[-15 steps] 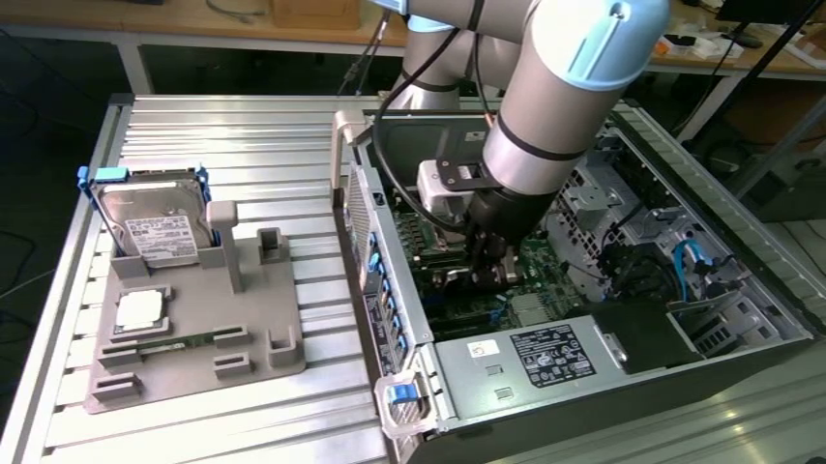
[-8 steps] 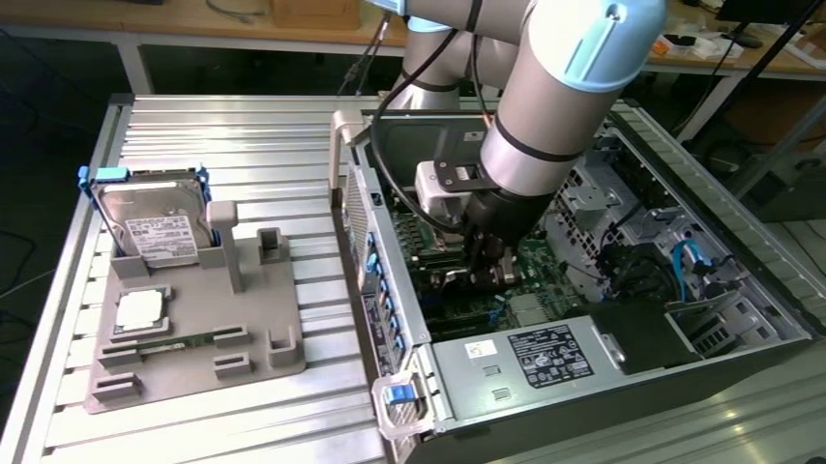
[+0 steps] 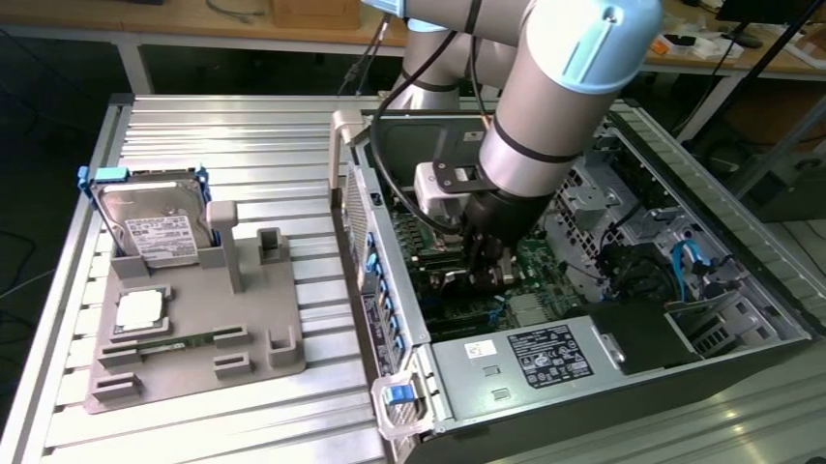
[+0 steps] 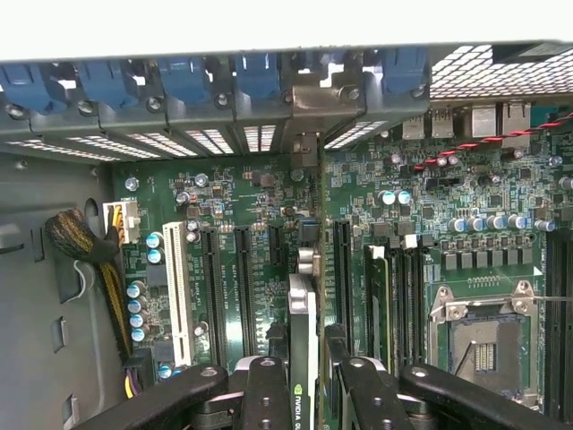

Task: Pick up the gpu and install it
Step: 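Insert the gpu into the slot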

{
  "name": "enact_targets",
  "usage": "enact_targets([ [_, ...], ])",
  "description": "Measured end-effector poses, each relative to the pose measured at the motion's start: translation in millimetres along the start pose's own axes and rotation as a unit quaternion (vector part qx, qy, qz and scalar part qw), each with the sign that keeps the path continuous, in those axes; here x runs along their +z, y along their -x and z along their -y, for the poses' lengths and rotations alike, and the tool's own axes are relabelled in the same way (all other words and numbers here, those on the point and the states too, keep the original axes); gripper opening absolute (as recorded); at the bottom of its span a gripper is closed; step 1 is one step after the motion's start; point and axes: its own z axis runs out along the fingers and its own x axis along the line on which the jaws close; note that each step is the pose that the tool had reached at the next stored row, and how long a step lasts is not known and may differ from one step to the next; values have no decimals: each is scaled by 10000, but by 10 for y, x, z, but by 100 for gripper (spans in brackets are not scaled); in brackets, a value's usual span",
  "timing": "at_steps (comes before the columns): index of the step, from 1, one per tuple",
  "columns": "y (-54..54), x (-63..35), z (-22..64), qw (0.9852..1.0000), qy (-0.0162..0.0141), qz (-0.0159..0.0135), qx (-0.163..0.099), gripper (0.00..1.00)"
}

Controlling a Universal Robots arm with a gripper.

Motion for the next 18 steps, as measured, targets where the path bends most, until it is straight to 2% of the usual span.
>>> enact_targets([
  [18, 8, -20, 0, 10000, -3, 4, 0, 27],
])
